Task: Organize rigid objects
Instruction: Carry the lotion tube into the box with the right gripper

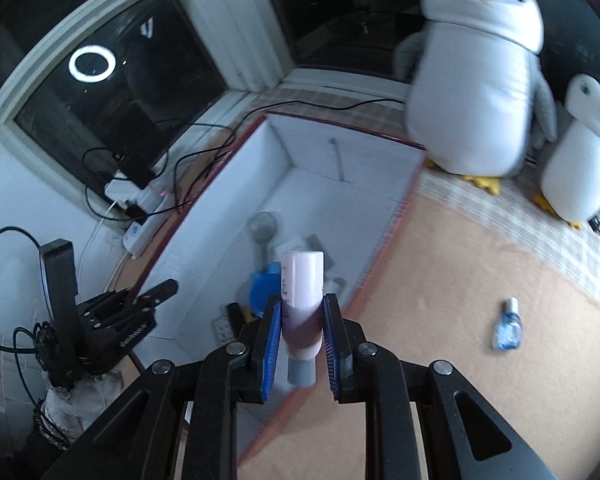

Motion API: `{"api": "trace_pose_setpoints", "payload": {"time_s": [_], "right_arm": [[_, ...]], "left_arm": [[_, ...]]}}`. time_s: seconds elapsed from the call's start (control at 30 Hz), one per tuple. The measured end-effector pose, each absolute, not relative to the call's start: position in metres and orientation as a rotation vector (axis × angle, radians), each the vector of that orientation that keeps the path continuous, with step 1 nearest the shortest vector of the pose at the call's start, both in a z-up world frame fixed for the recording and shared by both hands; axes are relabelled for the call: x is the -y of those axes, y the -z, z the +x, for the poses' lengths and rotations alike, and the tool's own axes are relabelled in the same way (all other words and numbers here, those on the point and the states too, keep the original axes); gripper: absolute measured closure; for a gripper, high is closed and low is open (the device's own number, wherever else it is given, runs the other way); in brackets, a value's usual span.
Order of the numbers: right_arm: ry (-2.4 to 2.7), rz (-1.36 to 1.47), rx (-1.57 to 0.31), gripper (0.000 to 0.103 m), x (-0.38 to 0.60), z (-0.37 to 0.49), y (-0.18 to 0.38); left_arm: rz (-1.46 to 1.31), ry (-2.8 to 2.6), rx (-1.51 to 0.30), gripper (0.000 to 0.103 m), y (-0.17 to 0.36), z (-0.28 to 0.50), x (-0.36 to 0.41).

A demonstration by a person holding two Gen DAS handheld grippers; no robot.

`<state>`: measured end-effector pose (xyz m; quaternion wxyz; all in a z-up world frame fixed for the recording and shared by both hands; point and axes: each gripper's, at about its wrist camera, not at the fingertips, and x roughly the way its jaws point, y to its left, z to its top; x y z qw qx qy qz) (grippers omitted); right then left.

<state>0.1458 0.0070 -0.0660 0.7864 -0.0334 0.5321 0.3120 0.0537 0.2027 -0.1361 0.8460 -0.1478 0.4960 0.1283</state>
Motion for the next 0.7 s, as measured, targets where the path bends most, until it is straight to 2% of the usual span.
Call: {"api": "trace_pose_setpoints", "payload": {"time_s": [0.33,0.7], "right_arm": [[-0.713,-0.206,-1.205,0.085,-0.061,0.14,0.096],[-0.718,-0.301,-1.262,0.085,-0.086,0.135,0.125]], "left_arm": [[-0.319,-0.261,-1.041,0.085,0.139,0.056,-0.205],[-0.315,-0.255,-1.037,0.089,0.139,0.057,-0.204]]}}
